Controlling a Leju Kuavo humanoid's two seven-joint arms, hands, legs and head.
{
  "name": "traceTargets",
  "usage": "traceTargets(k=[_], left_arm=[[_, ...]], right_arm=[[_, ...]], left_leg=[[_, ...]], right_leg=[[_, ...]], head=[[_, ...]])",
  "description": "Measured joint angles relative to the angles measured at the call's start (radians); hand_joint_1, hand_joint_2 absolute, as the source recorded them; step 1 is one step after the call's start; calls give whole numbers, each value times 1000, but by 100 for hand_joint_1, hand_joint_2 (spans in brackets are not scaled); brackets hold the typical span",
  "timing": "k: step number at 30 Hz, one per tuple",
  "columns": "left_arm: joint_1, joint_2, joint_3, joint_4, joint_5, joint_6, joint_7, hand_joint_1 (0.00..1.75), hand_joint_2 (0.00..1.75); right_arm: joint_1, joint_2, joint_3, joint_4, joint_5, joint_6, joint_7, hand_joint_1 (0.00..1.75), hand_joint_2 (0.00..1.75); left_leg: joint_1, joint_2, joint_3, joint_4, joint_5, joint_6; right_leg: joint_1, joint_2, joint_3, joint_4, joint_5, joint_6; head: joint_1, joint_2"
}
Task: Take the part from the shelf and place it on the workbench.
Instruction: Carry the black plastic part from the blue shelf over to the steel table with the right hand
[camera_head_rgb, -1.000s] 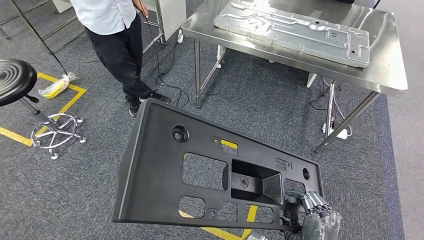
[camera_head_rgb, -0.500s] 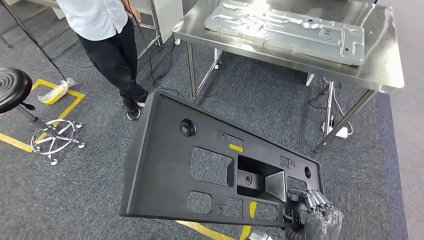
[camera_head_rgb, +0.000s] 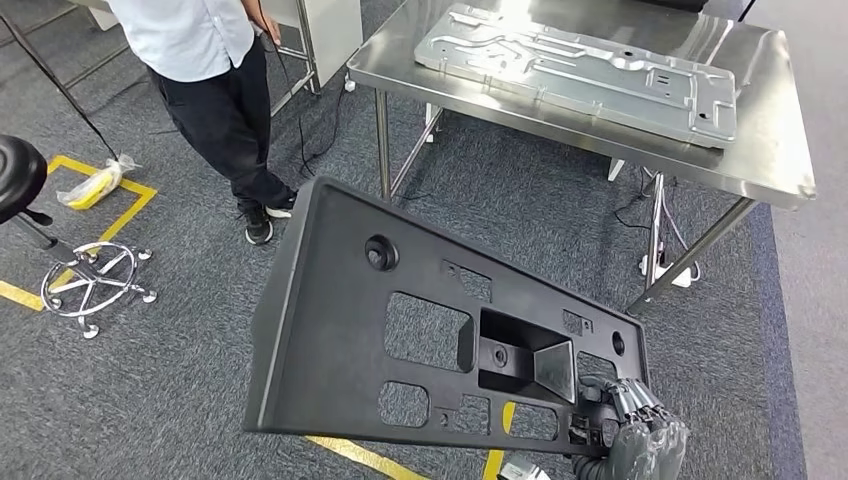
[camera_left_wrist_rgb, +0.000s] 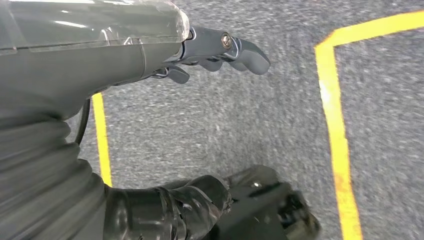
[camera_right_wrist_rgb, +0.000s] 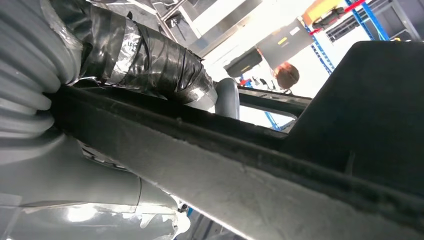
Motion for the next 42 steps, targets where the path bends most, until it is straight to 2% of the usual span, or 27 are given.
traceTargets(k=[1,2,3,4,6,7,8,9,12,14,16,17,18,19,21,23,25,27,29,32,33,34,36,37,38,40,42], left_arm=[[1,0,0,0,0,-1,0,0,175],[2,0,0,0,0,-1,0,0,175],[3,0,0,0,0,-1,0,0,175],[4,0,0,0,0,-1,0,0,175],[5,-1,0,0,0,-2,1,0,175],[5,-1,0,0,0,-2,2,0,175],[5,-2,0,0,0,-2,3,0,175],[5,-2,0,0,0,-2,4,0,175],[4,-2,0,0,1,-3,5,0,175],[1,-2,0,0,1,-3,5,0,175],[0,-2,0,0,1,-4,5,0,175],[2,-2,0,0,2,-4,5,0,175],[4,-2,0,0,2,-4,6,0,175],[6,-2,0,0,3,-4,6,0,175],[9,-2,0,0,4,-4,6,0,175],[9,-1,0,0,5,-4,6,0,175],[9,-1,0,0,6,-3,7,0,175],[10,-2,0,0,10,0,8,0,175],[7,-2,0,0,14,6,12,0,175],[5,-3,0,0,15,14,18,0,175],[6,-3,0,0,15,15,19,0,175],[6,-3,0,0,15,16,19,0,175],[7,-4,0,0,16,16,20,0,175],[6,-4,0,0,16,16,20,0,175],[4,-5,0,0,16,16,20,0,175],[4,-5,0,0,17,16,21,0,175],[5,-5,0,0,18,16,21,0,175]], right_arm=[[0,0,0,0,0,0,0,166,175],[1,0,-1,0,0,0,0,166,175],[2,0,-1,0,-1,0,0,166,175],[2,0,-1,0,-1,0,0,166,175],[2,0,-1,0,-1,0,0,166,175],[2,0,-1,1,-1,0,0,166,175],[3,0,-1,1,-2,0,0,166,175],[4,0,-2,1,-2,0,1,166,175],[7,0,-2,0,-5,0,2,166,175],[6,1,-1,0,-8,0,2,166,175],[6,2,-1,0,-12,0,2,166,175],[7,2,-1,0,-13,0,2,166,175],[7,2,-1,0,-13,0,2,166,175],[7,2,-1,0,-13,0,2,166,175],[7,2,-1,0,-13,0,2,166,175],[7,2,-1,1,-13,0,2,166,175],[7,2,-1,1,-13,0,2,166,175],[7,2,-1,0,-13,0,2,166,175],[6,2,-1,0,-13,0,2,166,175],[6,1,-1,0,-13,0,5,166,175],[7,1,-1,0,-14,0,7,166,175],[7,1,-1,0,-14,0,8,166,175],[7,1,-1,0,-17,0,11,166,175],[6,1,-1,1,-19,0,11,166,175],[6,1,-1,1,-20,0,12,166,175],[7,0,-1,2,-24,0,13,166,175],[8,0,-1,2,-28,0,15,166,175]], left_leg=[[0,0,5,0,-6,0],[0,0,12,0,-13,0],[0,-1,22,0,-21,-1],[0,-2,35,0,-30,-2],[0,-3,62,-1,-49,-6],[0,-3,71,-4,-57,-11],[0,-2,76,-9,-64,-16],[-1,-2,82,-10,-65,-23],[-3,0,89,25,-60,-40],[-1,0,44,115,-83,-43],[-1,-1,-35,225,-136,-45],[-1,0,-68,257,-154,-46],[-2,0,-89,260,-153,-46],[-2,0,-97,234,-129,-44],[-5,-1,-84,126,-33,-35],[-13,-1,-74,54,15,-27],[-16,-3,-69,41,17,-17],[-11,-3,-52,30,30,-5],[-6,-2,-35,15,29,1],[-6,-2,-22,9,20,6],[-6,-3,-18,9,15,6],[-5,-3,-11,9,10,5],[-5,-5,4,7,-2,1],[-4,-6,12,7,-7,-2],[-4,-6,15,6,-11,-8],[-6,-6,24,11,-10,-23],[-6,-5,30,26,-12,-36]], right_leg=[[-2,0,-43,58,-16,3],[-4,-1,-75,92,-17,5],[-5,-1,-91,92,2,6],[-6,-1,-90,58,39,4],[-4,-3,-61,-58,128,-5],[1,-5,-51,-105,147,-12],[6,-7,-45,-130,157,-20],[11,-7,-42,-137,152,-27],[8,-3,-7,-160,150,-49],[5,-4,18,-171,139,-61],[7,-4,35,-171,123,-68],[9,-1,44,-171,115,-69],[10,1,56,-171,105,-69],[12,4,69,-171,96,-69],[15,6,97,-171,75,-64],[16,7,111,-170,57,-55],[17,8,119,-167,50,-43],[18,6,120,-150,48,-34],[13,5,83,-79,24,-22],[1,3,-28,82,-44,-2],[-3,2,-51,97,-41,2],[-6,1,-56,77,-15,3],[-7,-1,-24,-41,80,-1],[-3,-2,-8,-95,101,-7],[1,-3,2,-131,106,-14],[10,-4,5,-152,95,-32],[7,-3,20,-167,120,-49]], head=[[0,0],[0,0],[0,0],[0,0],[-1,0],[0,0],[0,0],[-1,0],[-1,0],[-2,0],[-4,0],[-4,0],[-4,0],[-4,0],[-3,0],[-3,0],[-4,0],[-4,0],[-1,0],[2,0],[2,0],[2,0],[2,0],[2,0],[2,0],[1,0],[1,0]])
